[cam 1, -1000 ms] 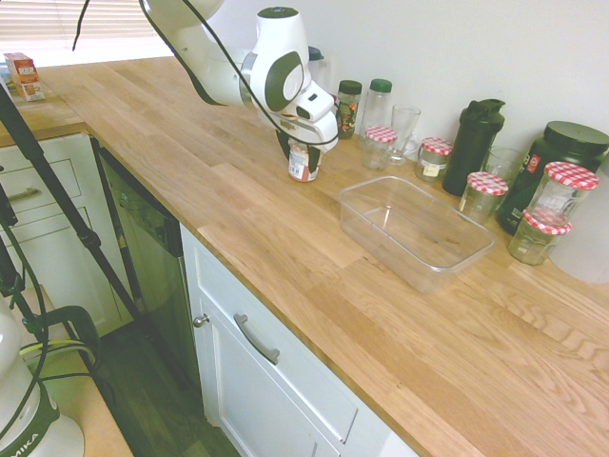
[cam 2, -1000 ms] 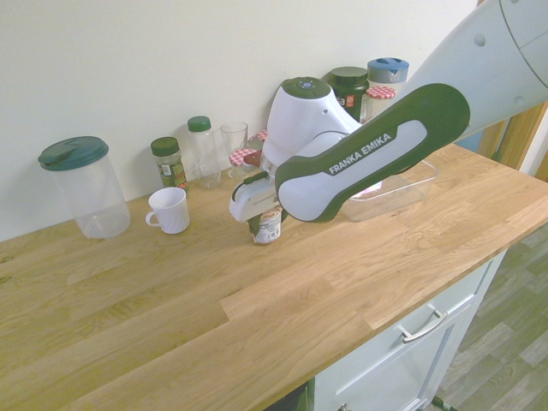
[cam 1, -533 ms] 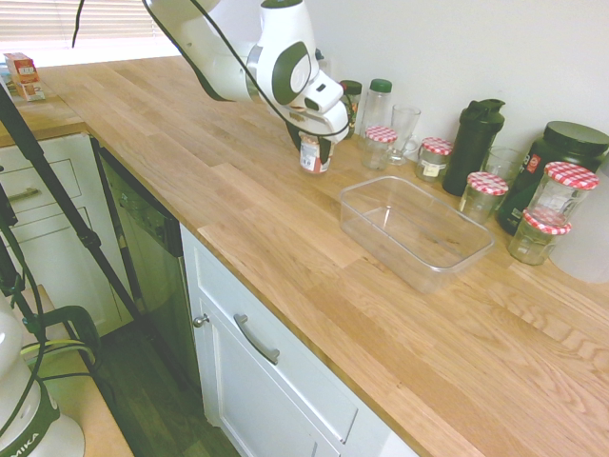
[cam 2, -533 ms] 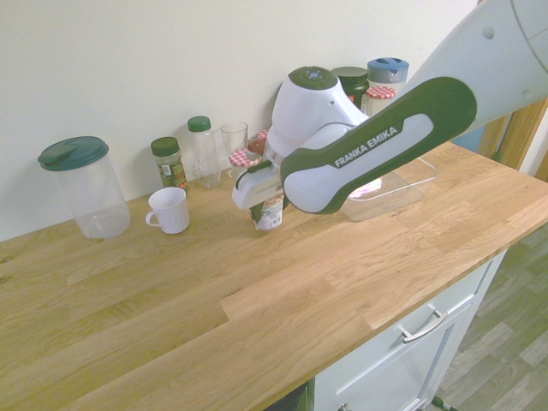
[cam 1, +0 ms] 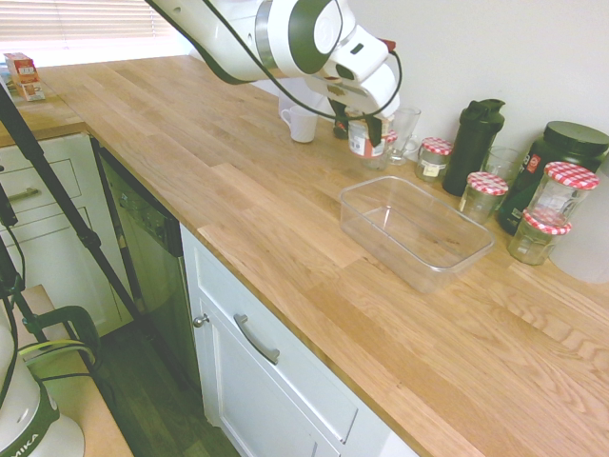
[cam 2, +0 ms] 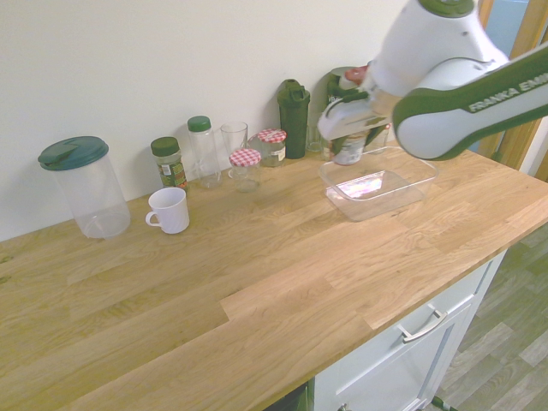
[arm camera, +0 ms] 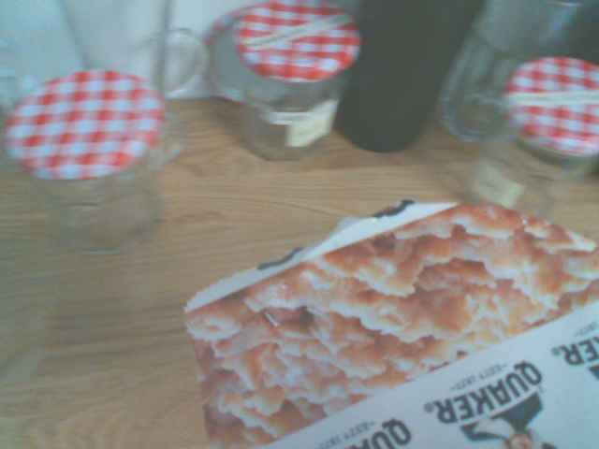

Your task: Put the cereal into the container

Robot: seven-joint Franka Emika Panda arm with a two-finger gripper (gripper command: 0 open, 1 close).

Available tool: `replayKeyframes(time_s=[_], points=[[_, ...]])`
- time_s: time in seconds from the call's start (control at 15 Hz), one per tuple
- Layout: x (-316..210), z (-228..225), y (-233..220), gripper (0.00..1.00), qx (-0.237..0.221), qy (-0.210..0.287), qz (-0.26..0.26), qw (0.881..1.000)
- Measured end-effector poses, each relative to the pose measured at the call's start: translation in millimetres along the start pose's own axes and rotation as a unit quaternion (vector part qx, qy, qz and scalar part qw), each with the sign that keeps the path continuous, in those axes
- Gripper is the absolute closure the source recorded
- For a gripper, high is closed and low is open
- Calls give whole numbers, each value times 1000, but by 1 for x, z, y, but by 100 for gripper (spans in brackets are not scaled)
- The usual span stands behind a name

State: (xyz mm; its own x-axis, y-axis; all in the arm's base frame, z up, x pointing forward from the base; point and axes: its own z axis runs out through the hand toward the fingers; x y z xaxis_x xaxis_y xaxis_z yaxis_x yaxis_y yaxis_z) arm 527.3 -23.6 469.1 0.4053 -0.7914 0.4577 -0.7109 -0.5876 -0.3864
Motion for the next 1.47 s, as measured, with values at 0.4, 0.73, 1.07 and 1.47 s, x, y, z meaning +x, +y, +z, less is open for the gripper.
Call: replayKeyframes(time_s=[0.4,0.73,1.07,1.47], points=[[20,68,59,100,-17,-19,56,998],[26,107,45,100,-34,-37,52,997],[12,117,45,100,-57,-63,41,996],[2,122,41,0,-65,-82,30,994]])
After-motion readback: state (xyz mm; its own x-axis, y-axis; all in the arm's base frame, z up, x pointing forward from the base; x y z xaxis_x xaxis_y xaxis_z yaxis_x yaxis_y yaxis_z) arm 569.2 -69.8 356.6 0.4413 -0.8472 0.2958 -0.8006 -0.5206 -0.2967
